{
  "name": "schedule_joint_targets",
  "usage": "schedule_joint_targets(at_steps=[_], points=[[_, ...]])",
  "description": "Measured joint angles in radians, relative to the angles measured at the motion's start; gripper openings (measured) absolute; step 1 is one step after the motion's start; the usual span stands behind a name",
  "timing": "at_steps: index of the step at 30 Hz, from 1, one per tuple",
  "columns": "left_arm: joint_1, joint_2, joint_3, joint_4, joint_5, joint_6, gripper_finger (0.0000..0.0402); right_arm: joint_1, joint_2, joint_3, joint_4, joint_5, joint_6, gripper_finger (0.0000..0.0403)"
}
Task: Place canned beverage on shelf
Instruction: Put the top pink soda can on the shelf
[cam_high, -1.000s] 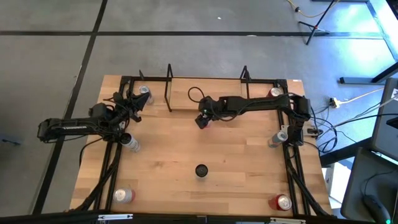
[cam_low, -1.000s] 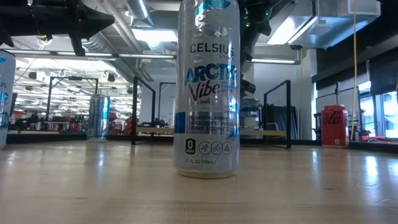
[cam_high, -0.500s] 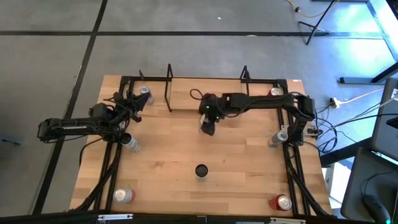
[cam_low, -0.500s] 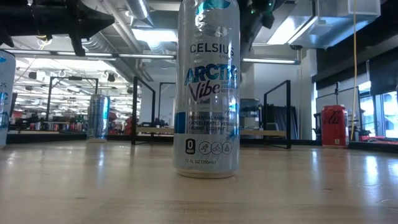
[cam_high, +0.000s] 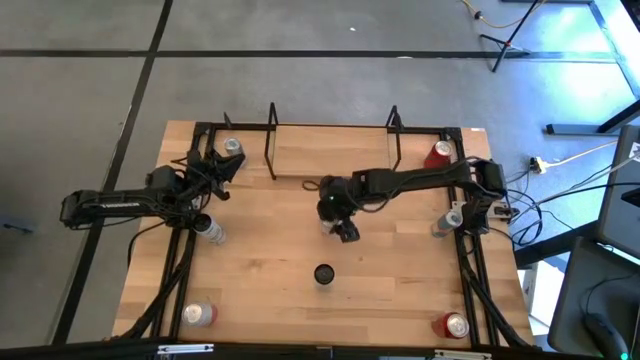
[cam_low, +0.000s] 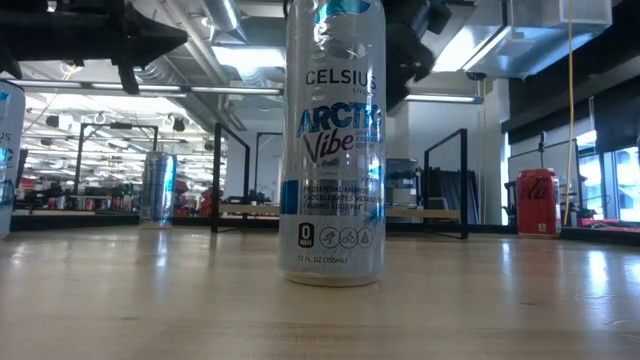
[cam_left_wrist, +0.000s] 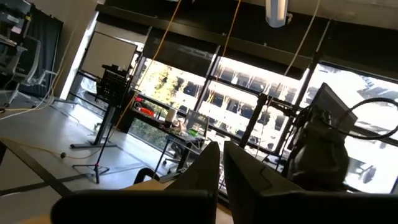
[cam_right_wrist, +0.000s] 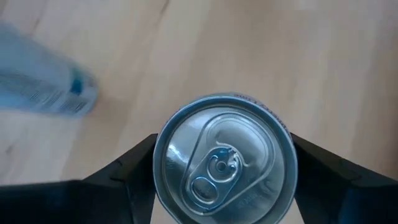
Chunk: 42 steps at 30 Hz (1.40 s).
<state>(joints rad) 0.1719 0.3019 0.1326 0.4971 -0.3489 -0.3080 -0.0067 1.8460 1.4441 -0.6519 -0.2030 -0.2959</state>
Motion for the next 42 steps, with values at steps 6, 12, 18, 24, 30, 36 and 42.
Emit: schedule_joint_targets(at_steps=[6,12,18,24,30,36,42], points=[[0.000,0.000,0.000,0.001,0.000,-0.027,0.0016,0.008,0.036,0.000,0.007,-0.047,-0.030,0.0273],[0.000,0.000,0.000,0.003,0.000,-0.030,0.0016,0.008,0.052,0.004,0.027,0.002,0.026,0.0317],[0.000,0.000,0.000,0.005,0.002,-0.031,0.0016,0.006,0.051,0.046,-0.012,0.052,0.096,0.0375],[0.000,0.000,0.000,0.005,0.002,-0.032,0.0016,0.007,0.050,0.184,-0.224,0.071,0.179,0.0397],[0.000,0.000,0.000,0.004,0.003,-0.033,0.0016,0.008,0.049,0.288,-0.363,0.158,0.512,0.0388],[0.000,0.000,0.000,0.003,0.003,-0.057,0.0016,0.019,0.048,0.292,-0.365,0.193,0.883,0.0386],[0.000,0.000,0.000,-0.016,0.003,-0.058,0.0016,0.053,0.089,0.292,-0.303,0.287,1.093,0.0386]])
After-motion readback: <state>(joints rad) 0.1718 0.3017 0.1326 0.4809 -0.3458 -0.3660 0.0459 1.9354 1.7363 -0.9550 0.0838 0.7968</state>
